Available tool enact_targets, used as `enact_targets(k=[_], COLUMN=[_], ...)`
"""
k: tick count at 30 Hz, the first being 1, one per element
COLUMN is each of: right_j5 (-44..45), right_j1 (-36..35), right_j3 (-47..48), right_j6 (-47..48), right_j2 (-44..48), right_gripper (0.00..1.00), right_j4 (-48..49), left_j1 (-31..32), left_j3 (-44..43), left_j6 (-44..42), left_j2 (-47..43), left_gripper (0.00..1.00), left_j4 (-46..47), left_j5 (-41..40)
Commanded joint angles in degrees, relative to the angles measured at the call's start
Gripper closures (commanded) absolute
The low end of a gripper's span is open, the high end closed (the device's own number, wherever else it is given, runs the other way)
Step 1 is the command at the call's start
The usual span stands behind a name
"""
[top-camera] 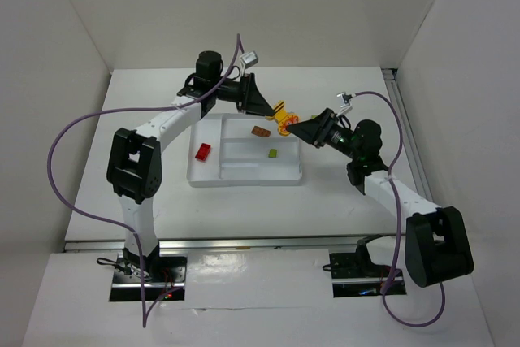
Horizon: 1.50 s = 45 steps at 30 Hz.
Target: Sort the legos into containers by color
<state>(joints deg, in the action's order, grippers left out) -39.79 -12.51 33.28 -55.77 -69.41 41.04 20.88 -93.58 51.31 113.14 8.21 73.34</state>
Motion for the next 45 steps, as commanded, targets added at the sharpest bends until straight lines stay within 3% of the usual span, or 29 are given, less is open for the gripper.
enact_targets(k=[1,4,7,8,11,12,18,24,32,34,35,37,38,39,45], right_j5=[-0.91,-0.90,-0.90,-0.29,0.32,0.33,1.38,1.91,3.05,5.33,9.51,15.94,19.19,26.01,40.21], right_j1=[-2.16,-2.16,-2.16,-2.16,-2.69,-2.69,-2.69,-2.69,-2.69,-2.69,-5.04,-8.39,-11.97,-13.49,-20.35], right_j3=[0.74,1.26,1.88,1.88,1.88,1.88,0.22,-0.41,0.20,4.22,6.34,11.43,12.59,13.73,19.89], right_j6=[0.83,0.84,0.84,0.84,0.84,0.84,3.91,6.37,10.94,15.74,18.04,23.04,23.59,23.60,22.98], right_j2=[-0.20,-0.82,-1.35,-1.35,-1.87,-1.35,0.94,4.19,6.39,5.08,4.20,1.49,0.42,-0.72,-10.39], right_gripper=[0.48,0.41,0.41,0.44,0.71,0.84,0.86,0.97,0.99,0.99,0.99,0.99,0.99,0.99,0.99], right_j4=[5.72,5.19,5.72,5.72,6.51,5.82,-0.16,-6.04,-13.43,-23.86,-28.51,-39.91,-41.98,-43.74,-50.96], left_j1=[0.65,0.65,1.17,1.18,1.18,1.18,-0.58,-1.81,-5.06,-7.34,-8.05,-9.19,-9.89,-9.90,-11.21], left_j3=[-0.37,-0.37,-0.37,-0.37,-0.37,-0.37,-1.42,-2.14,0.24,0.77,-0.19,-0.90,0.14,1.89,15.08], left_j6=[0.37,0.37,0.37,0.37,0.37,0.37,0.99,0.28,1.95,-3.71,-7.50,-16.80,-17.99,-18.00,-19.40], left_j2=[-2.58,-2.58,-2.58,-2.58,-2.58,-2.58,-2.58,-2.58,-4.76,-5.73,-7.22,-9.33,-10.65,-12.14,-24.44], left_gripper=[1.00,1.00,1.00,1.00,1.00,1.00,1.00,1.00,1.00,1.00,1.00,1.00,1.00,1.00,1.00], left_j4=[3.04,3.04,2.52,1.99,1.99,1.99,1.99,1.02,2.26,-2.29,-12.59,-23.37,-26.63,-28.23,-30.53], left_j5=[1.10,1.63,1.63,1.63,1.63,1.63,1.63,0.58,0.05,-4.14,-7.04,-15.64,-24.12,-26.73,-40.72])
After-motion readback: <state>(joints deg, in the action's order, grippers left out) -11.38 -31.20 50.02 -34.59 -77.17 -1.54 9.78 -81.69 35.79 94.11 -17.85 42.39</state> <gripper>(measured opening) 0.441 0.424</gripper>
